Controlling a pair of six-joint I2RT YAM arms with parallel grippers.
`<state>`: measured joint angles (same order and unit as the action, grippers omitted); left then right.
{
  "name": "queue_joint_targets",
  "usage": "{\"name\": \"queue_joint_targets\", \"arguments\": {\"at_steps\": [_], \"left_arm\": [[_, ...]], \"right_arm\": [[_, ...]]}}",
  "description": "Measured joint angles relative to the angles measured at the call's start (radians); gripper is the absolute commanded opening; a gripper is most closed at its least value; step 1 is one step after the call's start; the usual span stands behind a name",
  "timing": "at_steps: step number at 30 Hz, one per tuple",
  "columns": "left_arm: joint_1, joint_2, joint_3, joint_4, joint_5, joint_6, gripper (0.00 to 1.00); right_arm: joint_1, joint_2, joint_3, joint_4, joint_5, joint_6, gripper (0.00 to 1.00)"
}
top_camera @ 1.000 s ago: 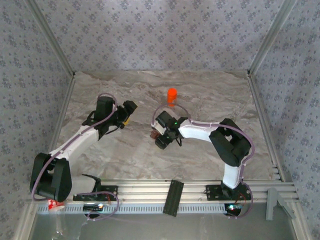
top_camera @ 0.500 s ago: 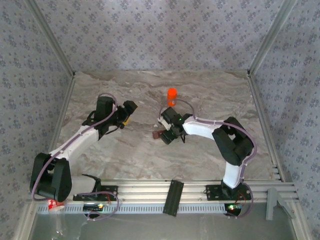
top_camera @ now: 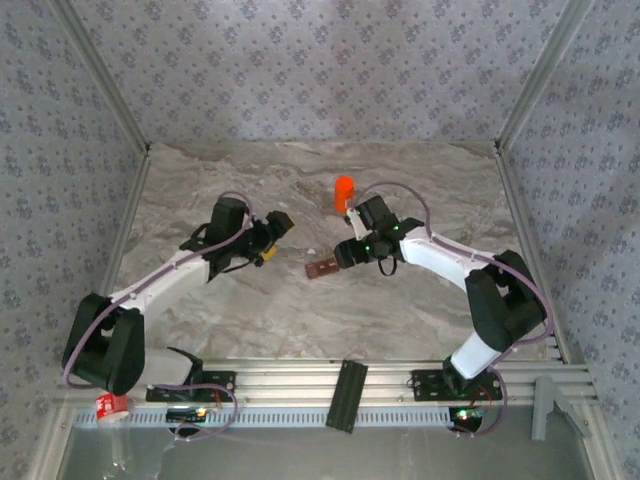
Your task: Sort the pills into containers
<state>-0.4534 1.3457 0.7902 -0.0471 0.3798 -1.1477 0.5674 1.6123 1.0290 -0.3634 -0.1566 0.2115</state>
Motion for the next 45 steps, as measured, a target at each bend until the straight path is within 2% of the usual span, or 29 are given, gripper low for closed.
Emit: {"name": "queue_joint_targets", "arguments": {"at_steps": [8,18,31,45], "left_arm": [[-0.098,0.057,0.0,0.045,0.001,-0.063,0.92],[-0.178,0.086,-0.001,0.074,-0.016,-0.133,0.92],[-0.218,0.1,-0.027,0.081,-0.04,-0.174,0.94],[-0.239,0.171,-0.026,0.124,-0.04,-0.189,0.94]], "right_arm": [[-0.002,0.09,0.0,0.077,-0.064,0.138,0.76],[-0.002,0.145,0.0,0.126,-0.072,0.2,0.76],[0.0,0.175,0.002,0.135,-0.068,0.212,0.75],[0.034,0.189,0.03,0.102,0.002,0.217,0.74]]}}
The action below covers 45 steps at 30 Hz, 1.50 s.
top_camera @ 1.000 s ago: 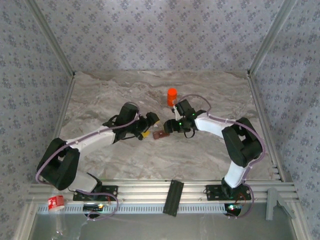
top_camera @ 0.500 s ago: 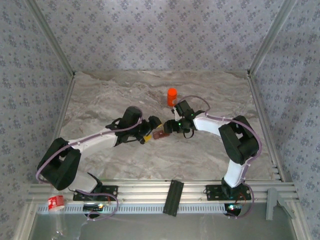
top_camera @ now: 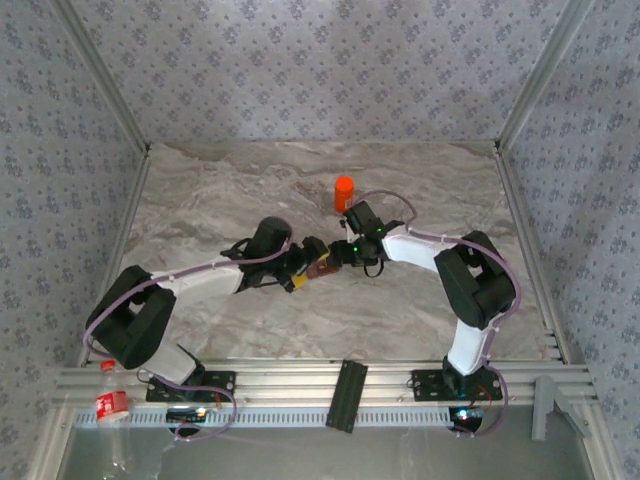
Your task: Sort the pills into containers
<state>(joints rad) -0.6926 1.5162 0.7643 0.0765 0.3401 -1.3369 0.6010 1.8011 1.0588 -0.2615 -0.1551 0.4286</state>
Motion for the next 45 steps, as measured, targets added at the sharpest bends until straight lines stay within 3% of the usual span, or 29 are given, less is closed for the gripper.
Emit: {"name": "queue_joint_targets", "arguments": {"at_steps": [13,45], "left_arm": [[0.0,0.058,0.047,0.016,-0.001,0.0,0.95],[0.096,0.121,0.109,0.1,-0.035,0.008,0.96]], "right_arm": [[0.023,0.015,0.026,-0.004,0.065,0.022,0.74],[0.035,0.019,0.027,0.001,0.081,0.028,0.74]]}}
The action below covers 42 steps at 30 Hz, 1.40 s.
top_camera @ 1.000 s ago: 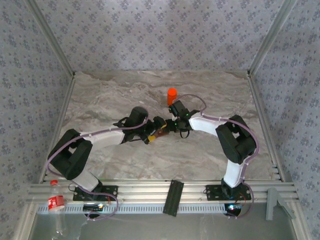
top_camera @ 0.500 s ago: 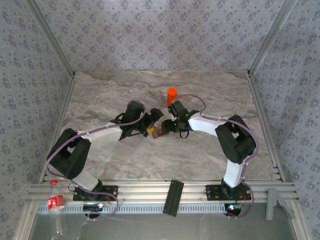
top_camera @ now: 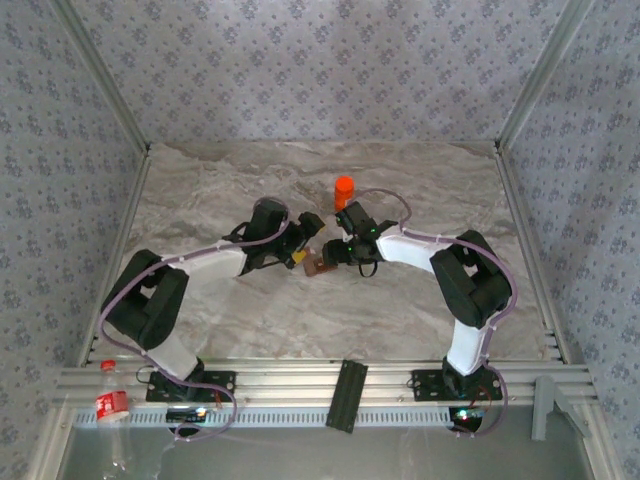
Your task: Sort the pills into containers
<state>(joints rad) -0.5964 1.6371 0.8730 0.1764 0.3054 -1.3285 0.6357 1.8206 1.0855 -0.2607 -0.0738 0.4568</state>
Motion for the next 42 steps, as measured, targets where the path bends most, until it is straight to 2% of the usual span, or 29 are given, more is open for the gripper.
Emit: {"name": "queue_joint_targets", "arguments": {"at_steps": [16,23,27,33,42], "left_arm": [[0.001,0.018,0.048,0.014,0.027,0.03,0.97],[0.001,-0.084,0.052,-0.033,0.026,0.079,0.99],[0.01,-0.162,0.048,-0.084,-0.002,0.102,1.0],[0.034,-0.232,-0.028,-0.14,-0.047,0.121,1.0],[0.033,-0.205,-0.129,-0.147,-0.064,0.163,1.0]], "right_arm": [[0.003,0.0,0.013,-0.019,0.0,0.0,0.74],[0.005,-0.016,0.019,-0.063,-0.015,0.0,0.76],[-0.003,-0.077,0.019,-0.095,-0.026,0.0,0.76],[-0.054,-0.22,0.003,-0.121,-0.029,0.0,0.77],[-0.206,-0.379,-0.159,-0.144,-0.019,0.001,0.77]]}}
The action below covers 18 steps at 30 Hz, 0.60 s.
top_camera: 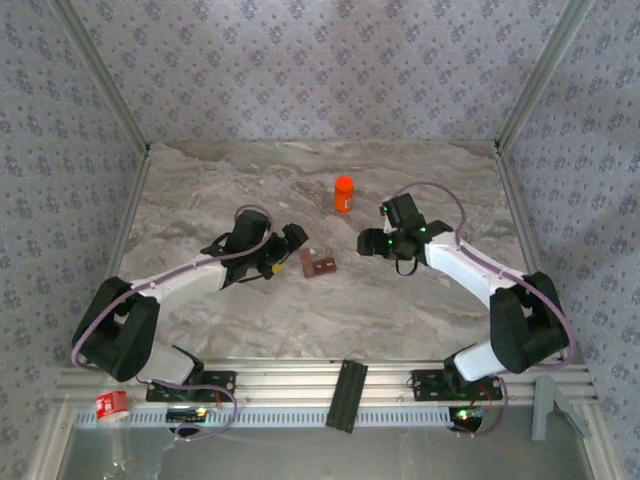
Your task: Sort the pills into containers
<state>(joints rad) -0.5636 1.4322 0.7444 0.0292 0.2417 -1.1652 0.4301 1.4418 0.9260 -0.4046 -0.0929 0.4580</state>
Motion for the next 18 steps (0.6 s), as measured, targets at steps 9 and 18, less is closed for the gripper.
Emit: {"name": "queue_joint_targets", "arguments": {"at_steps": [9,18], "left_arm": [[-0.055,0.144,0.003,0.084,0.042,0.066,1.0],[-0.076,0.202,0.041,0.126,0.057,0.077,1.0]], "right_arm": [[-0.11,-0.125,-0.123,-0.023,0.0,0.012,0.78],[-0.141,-0.15,-0.151,-0.026,-0.005,0.025,0.78]]}}
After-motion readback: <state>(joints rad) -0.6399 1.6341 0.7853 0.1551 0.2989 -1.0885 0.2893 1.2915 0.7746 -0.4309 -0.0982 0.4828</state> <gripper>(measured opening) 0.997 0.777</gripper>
